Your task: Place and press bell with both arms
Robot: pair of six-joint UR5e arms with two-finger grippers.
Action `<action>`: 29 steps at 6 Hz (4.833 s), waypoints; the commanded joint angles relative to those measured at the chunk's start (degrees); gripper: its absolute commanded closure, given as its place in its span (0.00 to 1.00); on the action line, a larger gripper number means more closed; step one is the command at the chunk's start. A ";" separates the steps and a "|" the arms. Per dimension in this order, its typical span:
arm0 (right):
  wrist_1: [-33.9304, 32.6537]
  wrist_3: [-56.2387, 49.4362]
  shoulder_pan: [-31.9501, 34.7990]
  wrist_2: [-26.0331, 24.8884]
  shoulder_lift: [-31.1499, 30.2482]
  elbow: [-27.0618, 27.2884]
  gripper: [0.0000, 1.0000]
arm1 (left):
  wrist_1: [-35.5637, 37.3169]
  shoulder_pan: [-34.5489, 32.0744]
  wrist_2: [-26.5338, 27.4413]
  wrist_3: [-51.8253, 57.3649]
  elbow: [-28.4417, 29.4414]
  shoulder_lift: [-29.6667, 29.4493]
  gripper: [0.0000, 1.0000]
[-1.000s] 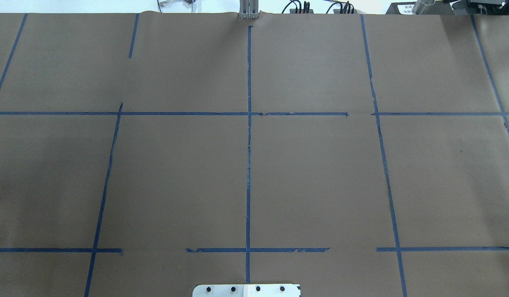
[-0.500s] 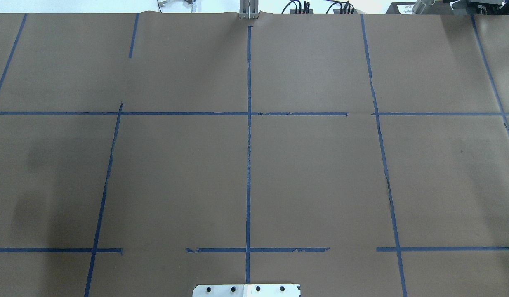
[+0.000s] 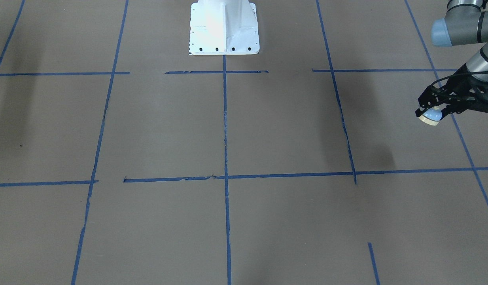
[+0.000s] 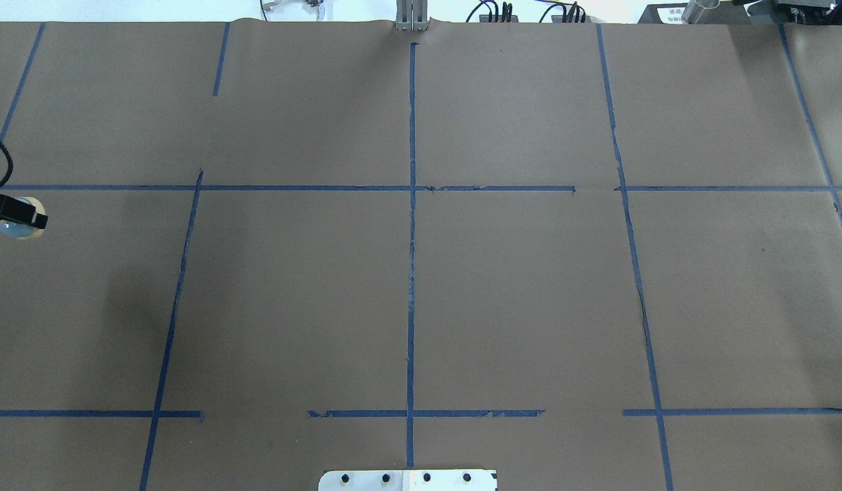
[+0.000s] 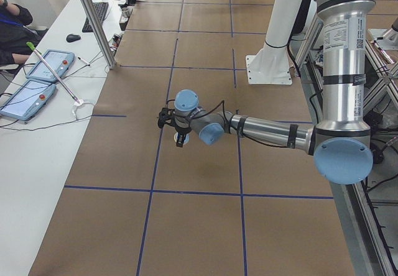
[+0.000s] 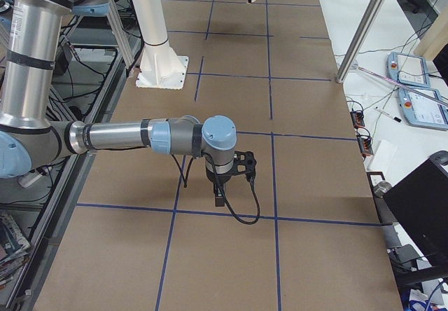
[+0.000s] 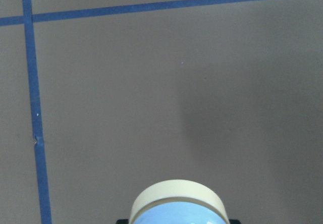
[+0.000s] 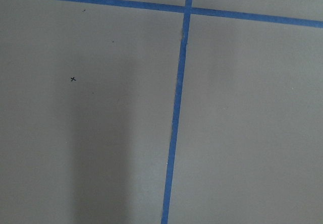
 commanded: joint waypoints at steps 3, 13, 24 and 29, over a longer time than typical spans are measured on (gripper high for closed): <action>0.00 0.06 -0.02 -0.08 0.00 -0.11 0.00 | 25.78 16.51 5.57 -16.86 2.82 -27.85 0.98; 0.00 0.06 -0.02 -0.17 0.35 -1.52 0.00 | 16.77 29.93 19.77 -38.55 37.12 -59.82 0.00; 0.09 -0.03 -0.02 1.24 0.44 -1.43 0.00 | 18.03 -11.23 -3.27 19.27 -9.12 7.71 0.00; 0.09 -0.03 -0.02 1.33 0.44 -1.43 0.00 | 19.67 -25.01 -3.61 37.21 -4.47 16.55 0.00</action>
